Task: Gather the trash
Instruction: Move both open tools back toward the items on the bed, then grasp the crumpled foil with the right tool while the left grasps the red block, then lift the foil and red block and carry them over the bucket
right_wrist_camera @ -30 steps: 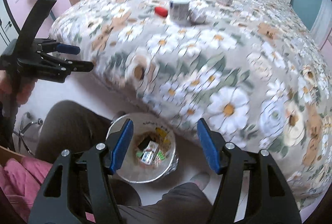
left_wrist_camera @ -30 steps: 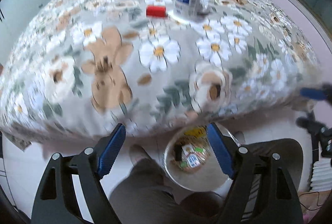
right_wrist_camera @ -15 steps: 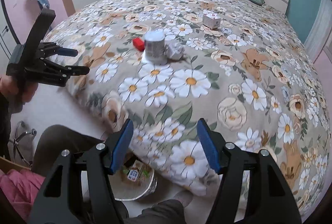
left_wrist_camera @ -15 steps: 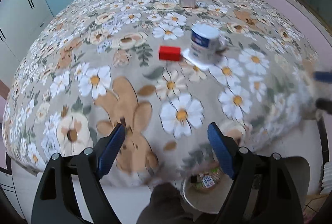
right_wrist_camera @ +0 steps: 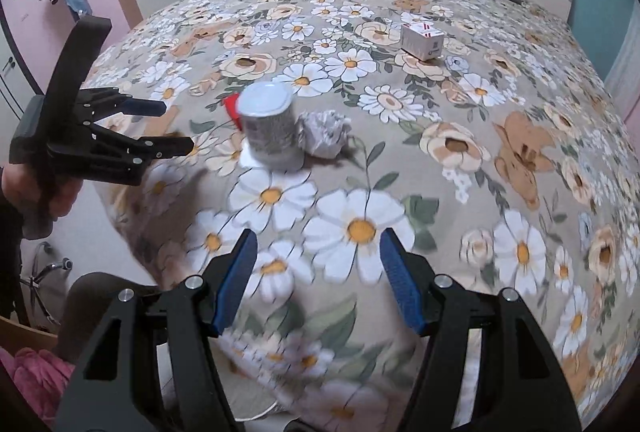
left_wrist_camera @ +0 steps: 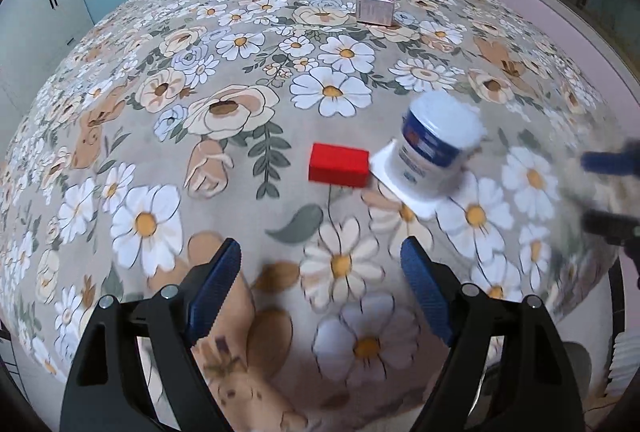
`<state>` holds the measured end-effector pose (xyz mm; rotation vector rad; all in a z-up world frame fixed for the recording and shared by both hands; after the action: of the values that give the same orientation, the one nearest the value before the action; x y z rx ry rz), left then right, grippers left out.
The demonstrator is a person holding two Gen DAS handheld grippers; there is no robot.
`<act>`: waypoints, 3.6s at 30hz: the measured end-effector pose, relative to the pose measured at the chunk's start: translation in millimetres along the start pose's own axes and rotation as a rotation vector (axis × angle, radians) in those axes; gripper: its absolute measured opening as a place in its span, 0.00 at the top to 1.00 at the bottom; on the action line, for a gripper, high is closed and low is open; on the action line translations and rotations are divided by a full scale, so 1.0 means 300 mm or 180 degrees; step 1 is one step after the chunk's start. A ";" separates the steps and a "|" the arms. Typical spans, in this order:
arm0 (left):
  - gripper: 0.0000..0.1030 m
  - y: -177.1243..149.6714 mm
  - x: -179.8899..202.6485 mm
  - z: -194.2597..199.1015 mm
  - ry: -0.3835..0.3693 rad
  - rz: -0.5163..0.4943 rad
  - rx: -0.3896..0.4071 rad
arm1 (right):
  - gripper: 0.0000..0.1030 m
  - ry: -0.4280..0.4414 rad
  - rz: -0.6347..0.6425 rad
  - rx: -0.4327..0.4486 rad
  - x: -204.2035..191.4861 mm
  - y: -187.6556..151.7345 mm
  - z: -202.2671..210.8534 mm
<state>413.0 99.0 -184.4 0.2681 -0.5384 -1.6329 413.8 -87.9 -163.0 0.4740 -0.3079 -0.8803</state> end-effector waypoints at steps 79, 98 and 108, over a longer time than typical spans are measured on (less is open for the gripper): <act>0.60 0.225 0.244 0.595 0.0198 -0.0456 0.0948 | 0.61 -0.0304 0.0045 0.0998 -0.006 0.330 0.518; 0.60 0.030 0.399 0.925 0.0340 -0.0614 0.1205 | 0.61 -0.0572 0.0278 0.1347 -0.171 0.092 0.991; 0.60 -0.110 0.463 0.930 0.0336 -0.0774 0.1143 | 0.61 -0.0535 0.0374 0.1262 -0.252 -0.023 0.990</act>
<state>232.6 17.0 58.4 0.7047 -0.7399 -1.7375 231.7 -111.3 82.3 0.7420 -0.6649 -0.7460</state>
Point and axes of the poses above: each gripper's, at about its wrist camera, not at the fingertips, and z roughly against the way its jaws point, x to its right, y to its top, the point moved 8 cm from there along -z, roughly the way its jaws point, and after that the axes turned 8 degrees about -y, right-handed, at the moved point
